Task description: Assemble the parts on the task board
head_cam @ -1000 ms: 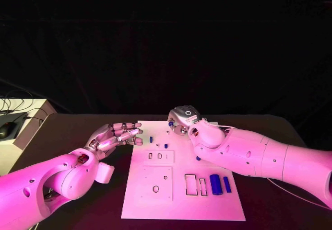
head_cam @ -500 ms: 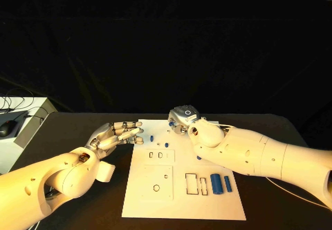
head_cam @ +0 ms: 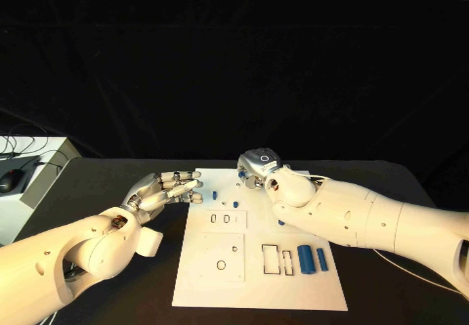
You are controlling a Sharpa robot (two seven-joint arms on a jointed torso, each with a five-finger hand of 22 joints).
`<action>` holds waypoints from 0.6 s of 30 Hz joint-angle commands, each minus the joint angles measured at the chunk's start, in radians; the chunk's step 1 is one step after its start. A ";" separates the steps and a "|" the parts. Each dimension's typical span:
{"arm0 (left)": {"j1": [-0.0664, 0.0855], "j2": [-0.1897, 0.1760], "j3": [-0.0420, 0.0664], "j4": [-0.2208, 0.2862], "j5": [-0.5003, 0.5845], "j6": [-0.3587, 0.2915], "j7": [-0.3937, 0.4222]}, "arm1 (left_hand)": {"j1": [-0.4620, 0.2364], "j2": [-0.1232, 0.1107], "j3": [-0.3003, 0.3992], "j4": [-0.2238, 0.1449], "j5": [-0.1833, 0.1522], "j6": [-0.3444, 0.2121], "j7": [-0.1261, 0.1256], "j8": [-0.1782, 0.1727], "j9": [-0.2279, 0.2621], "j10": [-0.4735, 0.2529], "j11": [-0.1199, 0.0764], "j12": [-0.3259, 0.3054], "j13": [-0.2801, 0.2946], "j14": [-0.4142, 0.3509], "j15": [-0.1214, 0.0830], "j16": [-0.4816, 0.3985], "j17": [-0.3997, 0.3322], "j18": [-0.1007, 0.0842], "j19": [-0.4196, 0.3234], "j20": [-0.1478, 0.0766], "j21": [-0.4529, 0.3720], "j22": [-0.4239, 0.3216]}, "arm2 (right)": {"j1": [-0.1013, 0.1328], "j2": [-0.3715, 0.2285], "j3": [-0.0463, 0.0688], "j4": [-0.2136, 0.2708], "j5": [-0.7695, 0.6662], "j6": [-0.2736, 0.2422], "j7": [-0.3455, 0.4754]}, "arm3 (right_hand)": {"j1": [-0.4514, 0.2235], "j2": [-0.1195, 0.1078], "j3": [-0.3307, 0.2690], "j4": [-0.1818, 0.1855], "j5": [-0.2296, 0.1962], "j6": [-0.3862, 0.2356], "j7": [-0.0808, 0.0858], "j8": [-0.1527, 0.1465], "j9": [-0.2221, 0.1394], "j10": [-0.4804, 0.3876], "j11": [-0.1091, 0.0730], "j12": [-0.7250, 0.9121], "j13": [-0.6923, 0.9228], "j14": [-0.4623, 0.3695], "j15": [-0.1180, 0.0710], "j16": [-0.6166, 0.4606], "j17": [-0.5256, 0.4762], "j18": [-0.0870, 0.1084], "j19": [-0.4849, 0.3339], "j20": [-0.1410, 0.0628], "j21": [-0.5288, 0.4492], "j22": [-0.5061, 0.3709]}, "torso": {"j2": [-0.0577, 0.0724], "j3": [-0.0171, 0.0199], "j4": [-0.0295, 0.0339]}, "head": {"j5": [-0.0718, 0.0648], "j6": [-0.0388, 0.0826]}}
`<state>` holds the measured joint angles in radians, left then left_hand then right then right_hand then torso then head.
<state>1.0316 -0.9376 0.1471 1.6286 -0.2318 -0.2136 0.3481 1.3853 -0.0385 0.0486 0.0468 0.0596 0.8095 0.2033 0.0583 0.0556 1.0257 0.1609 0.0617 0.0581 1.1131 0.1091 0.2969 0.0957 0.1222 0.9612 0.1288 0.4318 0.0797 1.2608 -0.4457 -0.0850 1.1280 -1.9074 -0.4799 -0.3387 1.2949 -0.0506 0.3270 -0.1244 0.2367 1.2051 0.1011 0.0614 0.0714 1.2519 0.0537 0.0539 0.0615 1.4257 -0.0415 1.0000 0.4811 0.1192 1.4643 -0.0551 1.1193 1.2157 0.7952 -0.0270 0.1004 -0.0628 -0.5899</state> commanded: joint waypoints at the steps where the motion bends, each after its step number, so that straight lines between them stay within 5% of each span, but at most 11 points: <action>1: 0.000 0.003 0.001 0.001 -0.005 0.004 0.005 | 0.002 0.005 0.000 -0.003 -0.003 -0.006 0.001 -0.004 -0.001 -0.007 0.003 -0.002 0.001 0.005 0.000 -0.006 -0.001 -0.007 0.004 0.004 -0.004 -0.001 | 0.000 0.004 0.000 -0.005 -0.006 -0.006 0.011 | -0.001 -0.014 0.002 0.011 -0.004 -0.013 0.000 0.002 -0.001 -0.008 0.003 0.005 0.000 0.001 0.000 -0.007 -0.003 0.013 0.072 0.001 -0.014 -0.005 | 0.000 -0.0006 0.0001 | 0.000 0.000; 18: 0.000 0.005 0.001 -0.004 -0.005 0.004 0.004 | 0.002 0.003 0.001 -0.001 -0.003 -0.008 0.001 -0.004 -0.001 -0.007 0.003 -0.002 0.001 0.005 0.000 -0.007 -0.001 -0.007 0.005 0.004 -0.005 -0.001 | 0.000 0.017 0.000 -0.033 0.005 -0.015 0.020 | -0.005 -0.078 -0.006 0.067 -0.037 -0.096 0.007 0.001 -0.004 -0.054 0.016 0.005 0.000 0.003 0.009 -0.033 -0.017 0.027 0.069 0.010 -0.083 -0.049 | 0.001 -0.0005 -0.0003 | 0.003 0.000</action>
<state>1.0316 -0.9346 0.1472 1.6234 -0.2319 -0.2137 0.3470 1.3853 -0.0385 0.0486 0.0468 0.0596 0.8096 0.2033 0.0582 0.0556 1.0257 0.1609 0.0617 0.0581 1.1131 0.1091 0.2931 0.0957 0.1221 0.9612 0.1288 0.4318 0.0797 1.2601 -0.4300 -0.0857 1.0971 -1.9029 -0.4872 -0.3270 1.2911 -0.1175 0.3225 -0.0640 0.2026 1.1141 0.1074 0.0655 0.0679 1.2037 0.0698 0.0577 0.0623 1.4292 -0.0377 0.9710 0.4648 0.1344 1.4678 -0.0511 1.0413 1.1673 0.7954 -0.0277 0.0997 -0.0608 -0.5887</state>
